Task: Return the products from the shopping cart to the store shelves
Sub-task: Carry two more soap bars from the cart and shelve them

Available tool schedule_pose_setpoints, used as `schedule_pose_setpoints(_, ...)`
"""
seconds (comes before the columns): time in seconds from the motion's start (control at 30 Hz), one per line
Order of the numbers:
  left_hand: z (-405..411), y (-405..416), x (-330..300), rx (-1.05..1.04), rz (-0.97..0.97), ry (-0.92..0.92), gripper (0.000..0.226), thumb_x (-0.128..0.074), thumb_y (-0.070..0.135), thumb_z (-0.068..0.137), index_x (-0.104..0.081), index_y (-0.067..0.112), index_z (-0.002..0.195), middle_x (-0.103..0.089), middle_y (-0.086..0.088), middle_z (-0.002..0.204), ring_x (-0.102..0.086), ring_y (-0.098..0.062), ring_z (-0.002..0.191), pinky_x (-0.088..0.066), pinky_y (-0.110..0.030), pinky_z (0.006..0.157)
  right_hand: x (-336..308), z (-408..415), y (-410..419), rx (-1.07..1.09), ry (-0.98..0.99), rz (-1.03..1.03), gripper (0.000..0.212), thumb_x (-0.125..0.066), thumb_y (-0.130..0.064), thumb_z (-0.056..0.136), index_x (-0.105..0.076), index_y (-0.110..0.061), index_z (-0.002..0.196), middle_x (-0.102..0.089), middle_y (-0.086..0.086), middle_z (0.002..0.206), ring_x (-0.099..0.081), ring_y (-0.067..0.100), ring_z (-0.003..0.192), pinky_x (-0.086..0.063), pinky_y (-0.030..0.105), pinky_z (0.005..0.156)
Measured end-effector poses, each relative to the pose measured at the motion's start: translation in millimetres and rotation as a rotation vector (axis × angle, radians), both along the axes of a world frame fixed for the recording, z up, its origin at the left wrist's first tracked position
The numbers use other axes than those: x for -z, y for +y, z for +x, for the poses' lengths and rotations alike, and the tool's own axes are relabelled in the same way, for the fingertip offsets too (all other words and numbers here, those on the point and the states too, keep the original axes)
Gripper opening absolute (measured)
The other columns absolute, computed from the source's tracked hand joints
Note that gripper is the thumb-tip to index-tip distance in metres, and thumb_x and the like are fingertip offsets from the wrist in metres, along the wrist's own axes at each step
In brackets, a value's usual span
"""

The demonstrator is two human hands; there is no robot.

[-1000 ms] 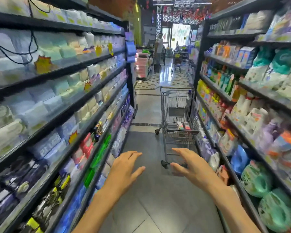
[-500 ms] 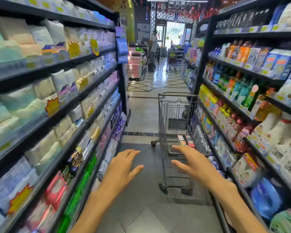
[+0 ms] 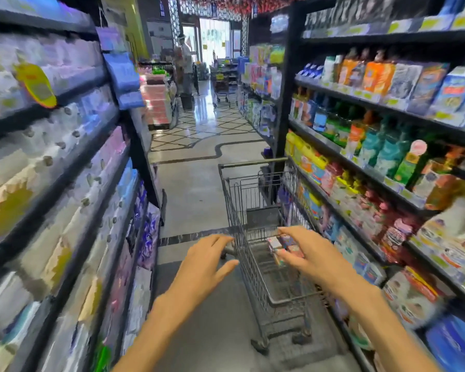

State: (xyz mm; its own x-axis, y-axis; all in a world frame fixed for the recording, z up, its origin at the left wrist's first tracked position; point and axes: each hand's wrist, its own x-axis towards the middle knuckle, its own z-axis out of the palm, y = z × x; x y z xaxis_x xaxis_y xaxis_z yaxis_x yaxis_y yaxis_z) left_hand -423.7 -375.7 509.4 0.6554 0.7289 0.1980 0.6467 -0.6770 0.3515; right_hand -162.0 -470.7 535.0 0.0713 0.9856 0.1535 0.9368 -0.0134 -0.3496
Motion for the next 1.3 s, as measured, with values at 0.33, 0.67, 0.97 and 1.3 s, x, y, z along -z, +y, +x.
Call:
schedule_pose_setpoints(0.33, 141, 227, 15, 0.209, 0.008, 0.050, 0.055, -0.052, 0.052, 0.099, -0.043, 0.026, 0.146, -0.050, 0.006, 0.144, -0.046, -0.017, 0.134, -0.041, -0.036, 0.108, 22, 127, 173, 0.211, 0.051, -0.016, 0.065, -0.042, -0.070, 0.088, -0.038, -0.040, 0.145, -0.050, -0.017, 0.141, -0.050, 0.006, 0.128, -0.048, 0.032, 0.099)
schedule_pose_setpoints(0.67, 295, 386, 39, 0.501, -0.018, 0.091, 0.054, -0.050, 0.054, 0.099, -0.043, 0.028, 0.146, -0.052, 0.006, 0.142, -0.048, -0.015, 0.131, -0.042, -0.032, 0.109, 36, 215, 273, 0.497, 0.076, -0.084, 0.059, -0.049, -0.061, 0.094, -0.035, -0.040, 0.148, -0.044, -0.018, 0.147, -0.047, 0.006, 0.132, -0.045, 0.031, 0.102)
schedule_pose_setpoints(0.97, 431, 509, 125, 0.771, -0.173, 0.246, 0.054, -0.058, 0.047, 0.097, -0.049, 0.021, 0.143, -0.057, -0.004, 0.138, -0.055, -0.024, 0.127, -0.044, -0.037, 0.103, 101, 258, 331, 0.891, 0.227, -0.190, 0.056, -0.057, -0.049, 0.095, -0.043, -0.030, 0.146, -0.049, -0.008, 0.147, -0.049, 0.015, 0.132, -0.040, 0.032, 0.105)
schedule_pose_setpoints(1.3, 484, 557, 269, 0.695, -0.500, 0.422, 0.040, -0.064, 0.036, 0.095, -0.060, 0.022, 0.132, -0.065, -0.005, 0.125, -0.064, -0.027, 0.108, -0.050, -0.035, 0.087, 204, 254, 368, 1.126, 0.484, -0.257, 0.049, -0.058, -0.057, 0.090, -0.055, -0.035, 0.134, -0.067, -0.008, 0.120, -0.066, 0.020, 0.106, -0.052, 0.037, 0.085)
